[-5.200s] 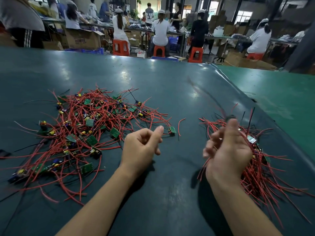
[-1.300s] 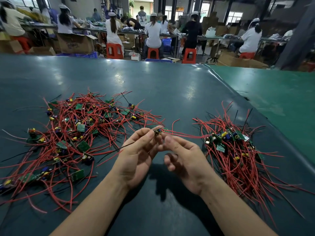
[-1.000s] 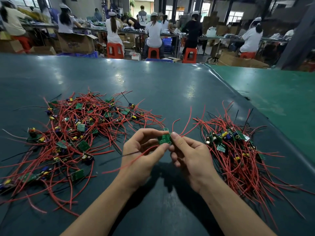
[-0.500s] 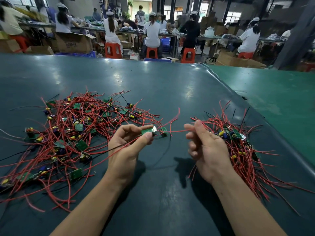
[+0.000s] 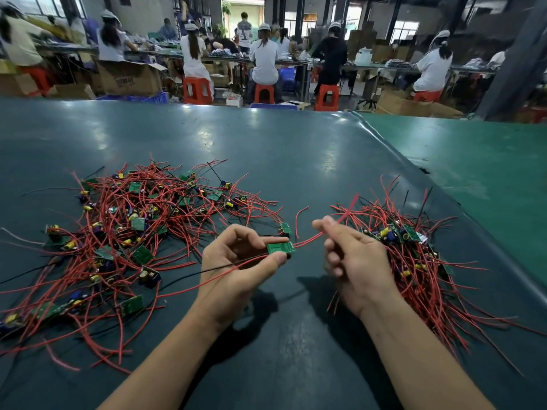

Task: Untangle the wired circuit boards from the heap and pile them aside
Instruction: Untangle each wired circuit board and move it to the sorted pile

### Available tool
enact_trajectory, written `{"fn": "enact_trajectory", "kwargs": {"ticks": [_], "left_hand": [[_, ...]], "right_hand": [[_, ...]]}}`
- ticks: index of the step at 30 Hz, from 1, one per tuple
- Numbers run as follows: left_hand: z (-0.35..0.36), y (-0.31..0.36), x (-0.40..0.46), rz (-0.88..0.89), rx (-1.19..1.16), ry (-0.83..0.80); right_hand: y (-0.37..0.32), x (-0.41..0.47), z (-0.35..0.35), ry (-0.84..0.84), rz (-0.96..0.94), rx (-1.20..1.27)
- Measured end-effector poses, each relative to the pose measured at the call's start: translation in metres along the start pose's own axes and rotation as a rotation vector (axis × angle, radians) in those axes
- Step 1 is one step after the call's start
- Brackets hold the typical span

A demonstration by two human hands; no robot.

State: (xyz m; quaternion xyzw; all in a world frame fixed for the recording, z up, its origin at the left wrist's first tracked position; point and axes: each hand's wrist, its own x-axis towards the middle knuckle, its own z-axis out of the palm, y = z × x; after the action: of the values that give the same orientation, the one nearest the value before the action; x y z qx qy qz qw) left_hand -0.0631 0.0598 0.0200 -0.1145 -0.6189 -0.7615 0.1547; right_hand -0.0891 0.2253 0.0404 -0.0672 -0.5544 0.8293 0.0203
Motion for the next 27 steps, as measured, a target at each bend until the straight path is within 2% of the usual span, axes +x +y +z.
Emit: {"fn": "enact_trajectory", "kwargs": {"ticks": [2, 6, 10, 12, 13, 15, 17, 20, 24, 27], "left_hand": [[-0.004, 0.001, 0.001, 0.005, -0.059, 0.013], [-0.006, -0.002, 0.003, 0.011, -0.121, 0.026], [-0.009, 0.0, 0.011, -0.006, -0.312, 0.173], [-0.011, 0.002, 0.015, -0.08, -0.464, 0.242], [-0.009, 0.003, 0.015, -0.133, -0.506, 0.239], [-0.003, 0.003, 0.013, -0.213, -0.491, 0.172], [0.0, 0.003, 0.011, -0.242, -0.406, 0.094], [-0.001, 0.004, 0.012, -0.287, -0.373, 0.051], [-0.002, 0.002, 0.014, -0.316, -0.295, 0.047], [-0.002, -0.001, 0.012, -0.244, -0.158, 0.078]], "right_hand": [[-0.009, 0.006, -0.01, 0.103, -0.055, 0.101], [-0.01, 0.009, -0.013, 0.193, -0.162, 0.192], [-0.012, 0.01, -0.016, 0.293, -0.23, 0.322], [-0.008, 0.005, -0.013, 0.189, -0.188, 0.171], [-0.002, 0.0, -0.008, 0.062, -0.167, 0.009], [0.011, -0.013, 0.006, -0.24, -0.188, -0.279], [0.022, -0.02, 0.013, -0.445, -0.258, -0.354], [0.023, -0.022, 0.01, -0.434, -0.442, -0.413], [0.029, -0.019, 0.007, -0.329, -0.876, -0.736], [0.032, -0.016, 0.004, -0.282, -0.98, -0.91]]}}
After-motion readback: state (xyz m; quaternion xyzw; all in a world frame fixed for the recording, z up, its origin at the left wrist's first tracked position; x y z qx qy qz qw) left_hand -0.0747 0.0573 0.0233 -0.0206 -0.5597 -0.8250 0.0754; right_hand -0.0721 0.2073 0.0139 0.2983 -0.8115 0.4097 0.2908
